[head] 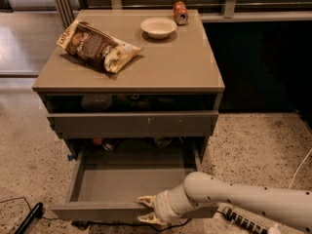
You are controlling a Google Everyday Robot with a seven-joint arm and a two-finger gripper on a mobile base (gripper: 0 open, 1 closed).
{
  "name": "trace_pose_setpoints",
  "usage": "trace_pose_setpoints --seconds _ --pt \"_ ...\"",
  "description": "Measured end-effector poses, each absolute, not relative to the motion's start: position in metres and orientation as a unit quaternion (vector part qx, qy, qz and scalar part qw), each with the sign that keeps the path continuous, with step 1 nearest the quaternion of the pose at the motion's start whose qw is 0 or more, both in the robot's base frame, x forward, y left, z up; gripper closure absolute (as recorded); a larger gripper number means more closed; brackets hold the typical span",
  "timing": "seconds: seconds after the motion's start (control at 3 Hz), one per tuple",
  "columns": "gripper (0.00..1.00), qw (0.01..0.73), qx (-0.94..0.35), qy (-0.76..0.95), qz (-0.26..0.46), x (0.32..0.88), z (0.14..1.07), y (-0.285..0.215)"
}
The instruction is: Open middle drawer
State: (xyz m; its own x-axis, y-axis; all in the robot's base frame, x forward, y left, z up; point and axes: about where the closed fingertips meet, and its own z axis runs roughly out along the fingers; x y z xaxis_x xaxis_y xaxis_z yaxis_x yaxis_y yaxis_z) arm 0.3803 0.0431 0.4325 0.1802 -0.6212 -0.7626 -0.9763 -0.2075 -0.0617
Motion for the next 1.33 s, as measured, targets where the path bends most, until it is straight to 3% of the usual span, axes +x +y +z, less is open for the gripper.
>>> trace_pose_setpoints --seconds 1.0,1.33 --pt "1.0 0.282 -0.731 0.539 0.311 0.354 0.444 0.039" --pt "0.82 0.282 -0.731 0.539 0.311 0.354 0.444 0.039"
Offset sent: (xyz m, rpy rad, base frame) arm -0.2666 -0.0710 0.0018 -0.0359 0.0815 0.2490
